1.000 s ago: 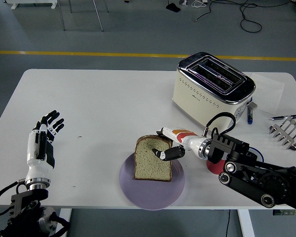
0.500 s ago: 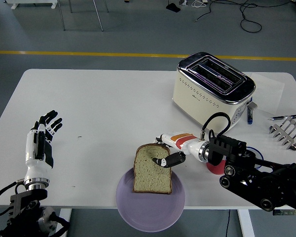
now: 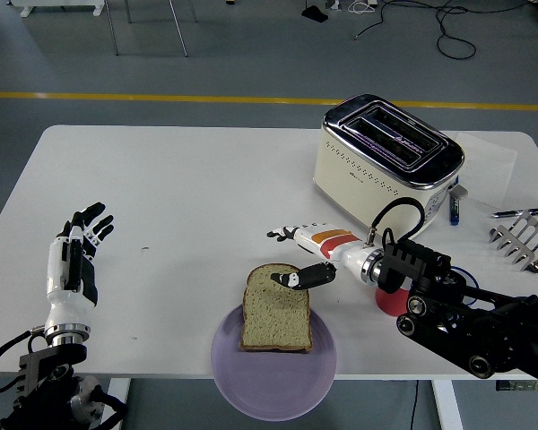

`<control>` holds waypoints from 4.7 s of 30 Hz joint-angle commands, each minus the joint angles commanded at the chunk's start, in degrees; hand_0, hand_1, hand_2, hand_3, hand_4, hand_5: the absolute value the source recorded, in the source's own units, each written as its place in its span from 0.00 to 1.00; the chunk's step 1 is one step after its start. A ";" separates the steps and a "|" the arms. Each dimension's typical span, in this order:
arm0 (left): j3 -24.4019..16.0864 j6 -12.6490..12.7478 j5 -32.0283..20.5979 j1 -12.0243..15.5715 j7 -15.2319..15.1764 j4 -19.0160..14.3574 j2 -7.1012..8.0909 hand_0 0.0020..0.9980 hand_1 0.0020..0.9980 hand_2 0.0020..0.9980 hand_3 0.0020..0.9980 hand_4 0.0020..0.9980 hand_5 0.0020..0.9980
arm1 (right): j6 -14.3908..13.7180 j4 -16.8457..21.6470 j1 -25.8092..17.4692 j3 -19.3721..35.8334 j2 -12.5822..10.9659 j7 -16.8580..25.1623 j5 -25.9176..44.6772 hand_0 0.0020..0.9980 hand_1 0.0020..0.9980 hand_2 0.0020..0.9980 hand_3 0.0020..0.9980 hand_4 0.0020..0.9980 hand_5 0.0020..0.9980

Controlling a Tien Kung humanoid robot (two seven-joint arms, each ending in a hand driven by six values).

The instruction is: Push plate across desktop,pick up the break from the machine,place the break in the plate

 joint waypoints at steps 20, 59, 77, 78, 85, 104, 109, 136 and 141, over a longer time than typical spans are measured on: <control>-0.55 0.09 0.36 0.04 -0.25 -0.18 0.27 0.72 0.72 0.78 0.66 0.41 0.81 | -5.73 16.59 -4.02 9.63 -3.70 3.94 6.64 0.80 0.77 0.77 0.79 0.58 0.34; -3.98 -1.48 -1.40 0.39 1.74 -10.24 2.47 0.74 0.74 0.80 0.72 0.44 0.78 | 0.60 22.95 -27.45 61.02 -6.19 10.64 50.23 0.78 0.75 0.75 0.76 0.50 0.42; -9.23 -4.00 -0.71 1.04 9.78 -15.15 3.81 0.78 0.81 0.86 0.80 0.50 0.87 | 6.81 20.69 -36.37 68.80 -6.12 6.24 45.24 0.80 0.76 0.77 0.77 0.50 0.48; -9.28 -4.00 -0.67 1.05 9.86 -15.20 3.82 0.78 0.81 0.86 0.80 0.50 0.87 | 6.84 20.67 -36.38 68.80 -6.11 6.23 45.23 0.80 0.76 0.77 0.77 0.50 0.48; -10.54 -4.29 1.80 1.19 11.08 -17.01 3.95 0.80 0.82 0.86 0.81 0.51 0.88 | 7.02 19.55 -36.10 69.15 -5.81 6.45 44.14 0.81 0.77 0.77 0.77 0.51 0.48; -9.94 -4.61 2.94 0.64 12.14 -16.90 4.38 0.81 0.83 0.87 0.82 0.53 0.92 | 7.16 19.15 -36.49 71.05 -6.44 6.14 44.01 0.81 0.77 0.77 0.76 0.52 0.53; -9.70 -4.58 2.86 0.36 12.22 -16.74 4.28 0.81 0.83 0.87 0.82 0.54 0.95 | 7.19 19.16 -36.59 71.22 -6.47 6.09 44.05 0.81 0.77 0.77 0.76 0.52 0.54; -11.26 -4.60 -0.53 -0.19 18.11 -16.67 4.59 0.81 0.84 0.88 0.83 0.55 0.97 | 7.37 19.31 -35.86 69.76 -6.95 5.46 44.15 0.81 0.77 0.76 0.75 0.52 0.54; -12.33 -9.24 -7.39 -0.13 26.63 -19.12 6.23 0.82 0.85 0.88 0.83 0.55 0.98 | 7.65 19.63 -36.10 69.46 -7.44 4.78 44.85 0.81 0.77 0.76 0.75 0.51 0.54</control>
